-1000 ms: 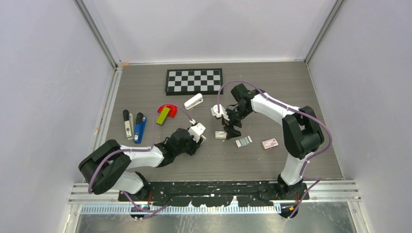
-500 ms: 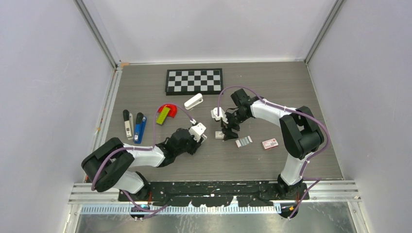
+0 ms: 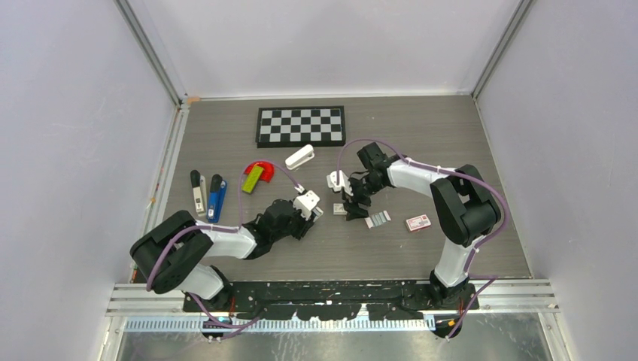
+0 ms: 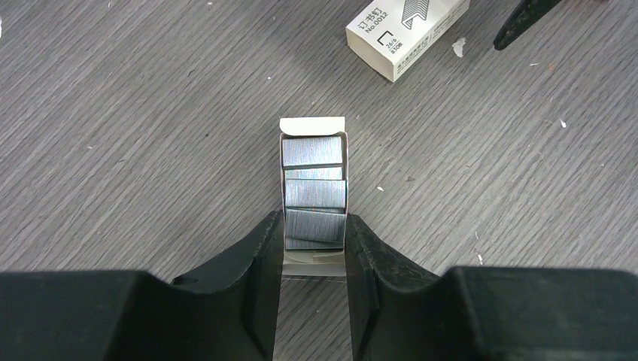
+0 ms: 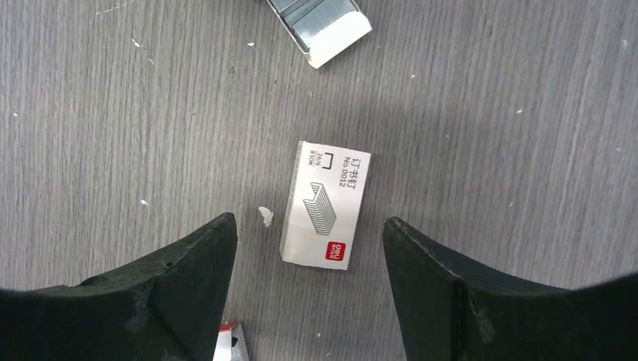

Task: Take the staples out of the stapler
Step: Close the staple box at the center of the board.

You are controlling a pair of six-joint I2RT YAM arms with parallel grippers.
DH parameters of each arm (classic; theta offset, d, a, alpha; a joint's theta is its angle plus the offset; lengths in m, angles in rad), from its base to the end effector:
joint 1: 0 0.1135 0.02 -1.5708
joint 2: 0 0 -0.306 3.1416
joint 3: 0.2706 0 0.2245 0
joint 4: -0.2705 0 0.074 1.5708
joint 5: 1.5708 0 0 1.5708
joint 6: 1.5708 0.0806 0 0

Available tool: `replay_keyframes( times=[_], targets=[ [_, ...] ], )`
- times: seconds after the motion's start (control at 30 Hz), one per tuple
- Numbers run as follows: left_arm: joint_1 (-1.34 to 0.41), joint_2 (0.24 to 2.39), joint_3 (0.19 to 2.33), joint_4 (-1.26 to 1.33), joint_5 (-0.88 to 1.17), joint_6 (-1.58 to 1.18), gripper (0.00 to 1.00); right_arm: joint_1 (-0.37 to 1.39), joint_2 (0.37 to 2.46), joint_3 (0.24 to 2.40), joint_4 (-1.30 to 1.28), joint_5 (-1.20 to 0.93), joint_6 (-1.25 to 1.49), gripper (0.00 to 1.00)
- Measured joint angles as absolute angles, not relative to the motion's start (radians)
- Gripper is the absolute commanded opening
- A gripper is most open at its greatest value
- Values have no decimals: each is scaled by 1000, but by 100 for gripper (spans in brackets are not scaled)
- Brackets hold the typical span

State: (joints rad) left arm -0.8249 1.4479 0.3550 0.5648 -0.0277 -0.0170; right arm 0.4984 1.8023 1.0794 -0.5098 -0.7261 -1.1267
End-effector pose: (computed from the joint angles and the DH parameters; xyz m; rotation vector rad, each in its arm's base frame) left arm 0.1840 -0.1959 0.1748 0.8235 1.9696 -0.4741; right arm 0.2701 0.2079 0.1866 -1.9257 1.6007 0.7710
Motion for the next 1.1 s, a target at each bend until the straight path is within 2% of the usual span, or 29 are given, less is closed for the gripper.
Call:
replay_keyframes(
  times=[0.57, 1.1],
  targets=[
    [-826, 1449, 342, 593, -21, -17, 34, 512, 1802, 1026, -413, -690, -1125, 65],
    [-832, 1453, 340, 602, 36, 16, 34, 523, 1802, 1016, -395, -698, -1110, 46]
  ],
)
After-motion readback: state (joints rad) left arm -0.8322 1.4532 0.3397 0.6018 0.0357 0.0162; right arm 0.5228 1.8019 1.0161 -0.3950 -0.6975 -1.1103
